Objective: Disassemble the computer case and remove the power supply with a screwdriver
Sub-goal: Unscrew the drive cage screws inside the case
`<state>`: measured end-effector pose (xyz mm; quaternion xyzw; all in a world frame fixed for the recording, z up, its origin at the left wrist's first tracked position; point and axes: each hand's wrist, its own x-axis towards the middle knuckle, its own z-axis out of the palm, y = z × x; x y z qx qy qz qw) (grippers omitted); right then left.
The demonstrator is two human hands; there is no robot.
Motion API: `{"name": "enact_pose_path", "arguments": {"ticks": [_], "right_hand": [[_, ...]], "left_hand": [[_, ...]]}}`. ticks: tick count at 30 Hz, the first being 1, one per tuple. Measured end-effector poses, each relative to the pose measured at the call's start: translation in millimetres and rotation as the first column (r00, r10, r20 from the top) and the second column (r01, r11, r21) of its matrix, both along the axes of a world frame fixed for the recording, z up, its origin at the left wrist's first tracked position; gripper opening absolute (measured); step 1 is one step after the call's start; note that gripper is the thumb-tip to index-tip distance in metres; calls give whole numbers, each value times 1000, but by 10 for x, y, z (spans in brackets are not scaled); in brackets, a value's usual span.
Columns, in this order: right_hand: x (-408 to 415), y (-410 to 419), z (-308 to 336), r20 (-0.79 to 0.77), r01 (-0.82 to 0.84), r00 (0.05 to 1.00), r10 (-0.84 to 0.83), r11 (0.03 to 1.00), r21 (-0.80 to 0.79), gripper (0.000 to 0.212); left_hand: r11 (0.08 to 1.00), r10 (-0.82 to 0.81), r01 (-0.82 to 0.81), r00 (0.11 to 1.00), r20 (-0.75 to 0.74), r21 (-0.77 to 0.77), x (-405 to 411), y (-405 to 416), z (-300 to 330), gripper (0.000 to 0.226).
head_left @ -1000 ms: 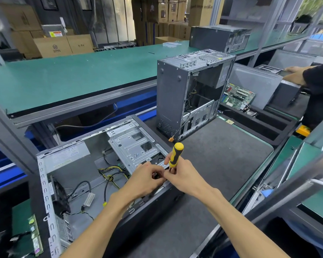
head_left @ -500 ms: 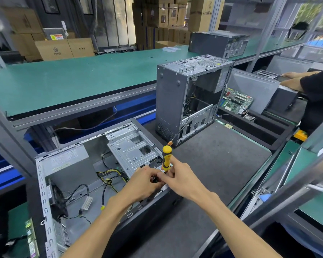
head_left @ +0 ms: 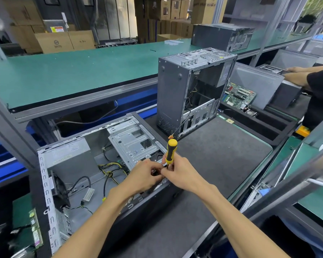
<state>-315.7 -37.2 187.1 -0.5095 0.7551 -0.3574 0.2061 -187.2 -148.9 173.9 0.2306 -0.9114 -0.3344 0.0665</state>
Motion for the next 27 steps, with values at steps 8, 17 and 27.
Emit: {"name": "enact_pose_path", "arguments": {"ticks": [8,17,27], "right_hand": [[2,-4,4,-42,-8,999,4,997,-78,10],[-7,11,62,12,-15,1000,15,1000,-9,28],[-46,-2,85,16,-30,999,31,998,-63,21]], "left_hand": [[1000,23,-22,999,-35,20,-9,4,-10,21],[1000,0,2,998,-61,26,15,-6,-7,10],[1000,23,-23,998,-61,3,18,19,27,12]]}}
